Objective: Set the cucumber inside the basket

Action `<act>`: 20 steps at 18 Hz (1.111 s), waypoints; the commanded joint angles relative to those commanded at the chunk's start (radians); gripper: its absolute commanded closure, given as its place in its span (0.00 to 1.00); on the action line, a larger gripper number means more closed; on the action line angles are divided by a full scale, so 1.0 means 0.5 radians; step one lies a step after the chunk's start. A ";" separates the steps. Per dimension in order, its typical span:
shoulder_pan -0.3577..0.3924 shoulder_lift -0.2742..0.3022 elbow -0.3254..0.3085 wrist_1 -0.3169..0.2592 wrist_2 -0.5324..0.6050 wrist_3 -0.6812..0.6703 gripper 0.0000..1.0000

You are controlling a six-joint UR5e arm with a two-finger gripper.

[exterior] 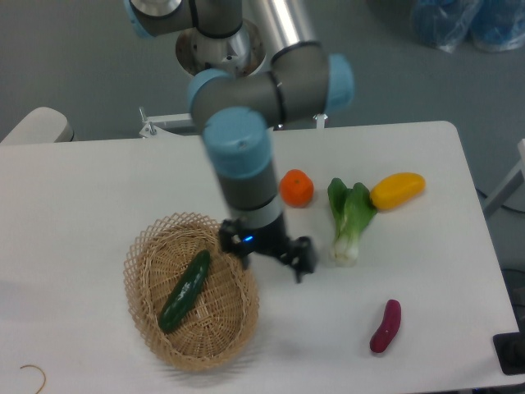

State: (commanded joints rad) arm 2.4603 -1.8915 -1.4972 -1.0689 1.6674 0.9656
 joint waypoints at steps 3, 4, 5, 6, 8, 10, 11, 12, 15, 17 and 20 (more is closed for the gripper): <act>0.181 0.098 0.006 -0.150 -0.003 0.494 0.00; 0.245 0.108 0.009 -0.193 -0.018 0.608 0.00; 0.307 0.114 0.009 -0.230 -0.027 0.712 0.00; 0.356 0.132 0.009 -0.264 -0.043 0.820 0.00; 0.457 0.157 0.009 -0.298 -0.089 1.029 0.00; 0.546 0.181 -0.003 -0.307 -0.162 1.109 0.00; 0.577 0.184 -0.009 -0.307 -0.196 1.127 0.00; 0.595 0.187 -0.009 -0.307 -0.208 1.155 0.00; 0.629 0.187 -0.012 -0.304 -0.212 1.220 0.00; 0.645 0.187 -0.012 -0.304 -0.215 1.220 0.00; 0.639 0.184 -0.015 -0.304 -0.215 1.217 0.00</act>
State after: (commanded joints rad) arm 2.7796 -1.7993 -1.5048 -1.2210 1.5601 1.5739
